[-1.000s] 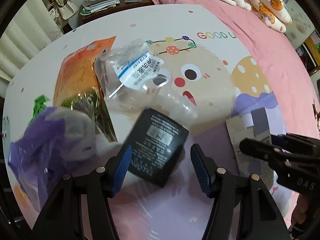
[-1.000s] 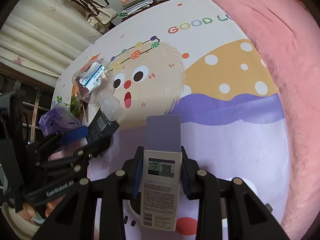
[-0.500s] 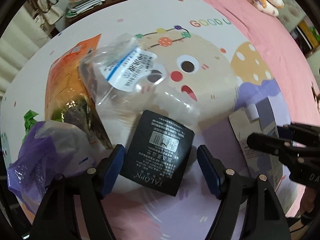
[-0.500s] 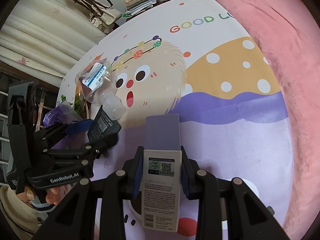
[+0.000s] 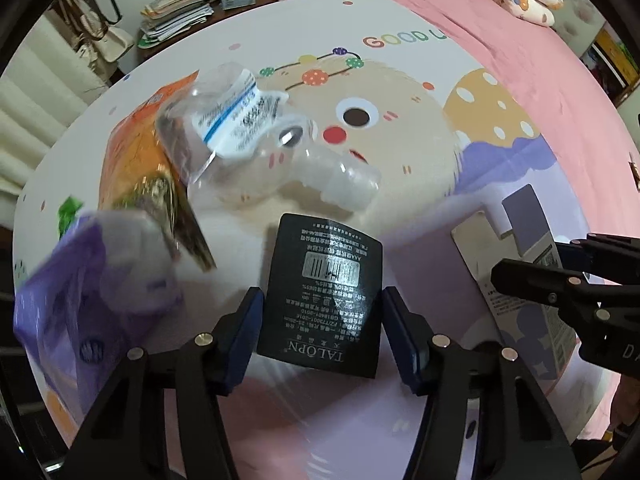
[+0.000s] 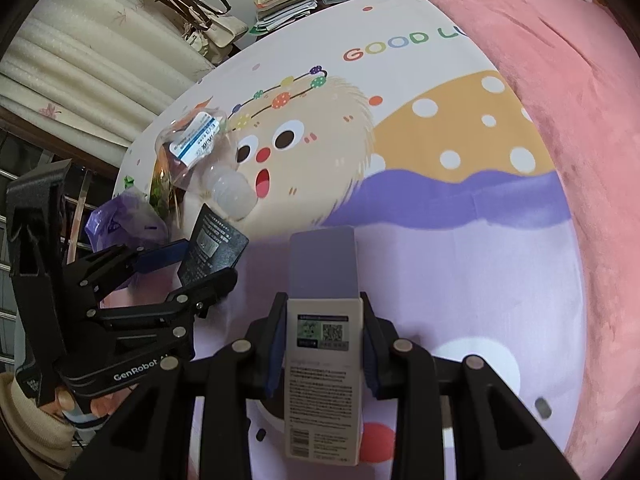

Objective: Collect trash
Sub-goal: 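Carry the black card and white box down toward the bin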

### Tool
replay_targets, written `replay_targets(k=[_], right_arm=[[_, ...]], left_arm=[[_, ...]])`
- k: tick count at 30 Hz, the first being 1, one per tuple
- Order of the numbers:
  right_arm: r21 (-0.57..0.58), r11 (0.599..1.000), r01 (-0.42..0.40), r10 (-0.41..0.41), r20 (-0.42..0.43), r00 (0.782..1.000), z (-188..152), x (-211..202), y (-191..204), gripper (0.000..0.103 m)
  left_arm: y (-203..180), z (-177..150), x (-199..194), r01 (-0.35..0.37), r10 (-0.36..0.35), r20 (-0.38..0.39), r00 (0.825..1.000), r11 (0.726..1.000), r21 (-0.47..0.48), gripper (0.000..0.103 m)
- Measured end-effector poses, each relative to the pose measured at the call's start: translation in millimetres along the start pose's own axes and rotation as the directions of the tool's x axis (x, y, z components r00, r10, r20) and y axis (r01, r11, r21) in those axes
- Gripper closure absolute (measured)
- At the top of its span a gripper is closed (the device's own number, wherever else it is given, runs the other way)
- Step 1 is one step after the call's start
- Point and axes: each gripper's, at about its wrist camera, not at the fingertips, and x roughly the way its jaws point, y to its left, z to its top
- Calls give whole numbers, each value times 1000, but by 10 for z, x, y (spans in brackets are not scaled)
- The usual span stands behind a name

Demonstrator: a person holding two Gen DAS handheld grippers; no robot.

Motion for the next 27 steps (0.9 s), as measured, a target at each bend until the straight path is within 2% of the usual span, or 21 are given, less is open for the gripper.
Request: replay_targets(k=[6,12,18,22,27], right_arm=[[17,1000,12,-12,8,1000,-272,-126,39,71],[37,999,18,-19,26,999,-682,-328,177,71],[55,998,21,-24,62,998,-1243,-561,453,71],[79,997,17,-24,86,996,-1698,-682,675,71],[101,995,10,-21,110,994,-2259,-752,914,71]], left_arm=[[-119,-460,-238,20,-20,9,1000,999,-41,45],[-232,-1102,-632,53,-49,51,997,996,-74,45],[-284,-1821,-1174,58,-49,125,991,996,-67,45],[-142,-2133,-1493,62,-53,168,984,997,-48,45],[-157,-2598,-1771,64,-61,210,976,998,-7,45]])
